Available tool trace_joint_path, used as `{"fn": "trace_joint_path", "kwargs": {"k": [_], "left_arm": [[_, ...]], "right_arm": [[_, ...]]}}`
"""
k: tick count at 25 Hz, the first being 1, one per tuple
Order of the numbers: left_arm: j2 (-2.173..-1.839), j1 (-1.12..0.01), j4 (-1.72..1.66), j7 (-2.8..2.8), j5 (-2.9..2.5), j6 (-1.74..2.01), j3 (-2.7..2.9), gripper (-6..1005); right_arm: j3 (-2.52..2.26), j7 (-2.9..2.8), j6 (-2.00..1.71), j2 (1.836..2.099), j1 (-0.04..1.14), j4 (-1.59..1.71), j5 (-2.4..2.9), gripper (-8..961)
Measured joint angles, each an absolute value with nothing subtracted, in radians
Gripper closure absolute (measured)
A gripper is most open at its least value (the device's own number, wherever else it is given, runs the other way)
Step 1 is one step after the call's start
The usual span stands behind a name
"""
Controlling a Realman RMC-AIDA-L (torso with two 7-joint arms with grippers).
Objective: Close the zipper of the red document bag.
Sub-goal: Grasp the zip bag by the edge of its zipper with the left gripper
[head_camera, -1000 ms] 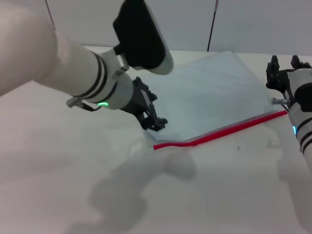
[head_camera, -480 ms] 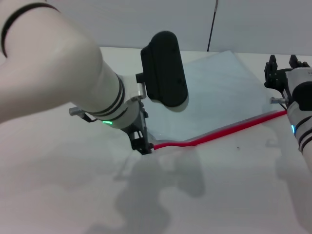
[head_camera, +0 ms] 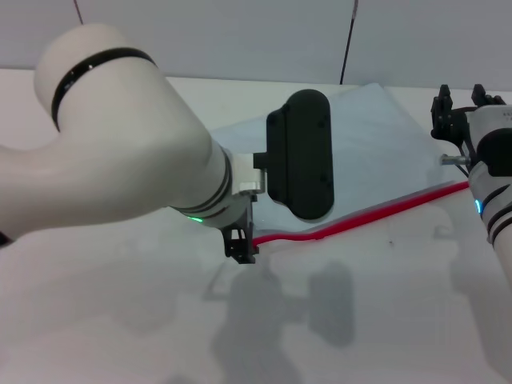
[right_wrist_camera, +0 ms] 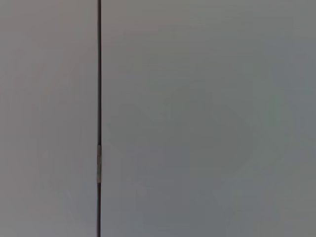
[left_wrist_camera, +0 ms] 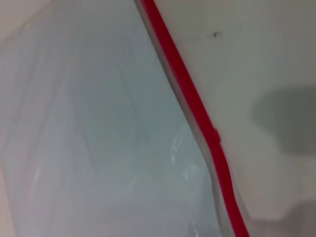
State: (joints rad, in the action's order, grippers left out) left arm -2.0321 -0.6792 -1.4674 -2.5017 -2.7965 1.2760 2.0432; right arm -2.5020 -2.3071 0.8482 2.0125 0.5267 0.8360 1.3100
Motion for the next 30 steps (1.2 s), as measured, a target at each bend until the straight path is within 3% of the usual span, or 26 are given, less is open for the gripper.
{"fn": "trace_joint_path", "kwargs": {"k": [30], "left_arm": [[-2.035, -0.703, -1.255, -2.526, -2.807, 1.02, 2.113, 231]], "right_arm": [[-2.496, -2.307, 0.847, 2.014, 0.531, 0.835, 1.311, 498]]}}
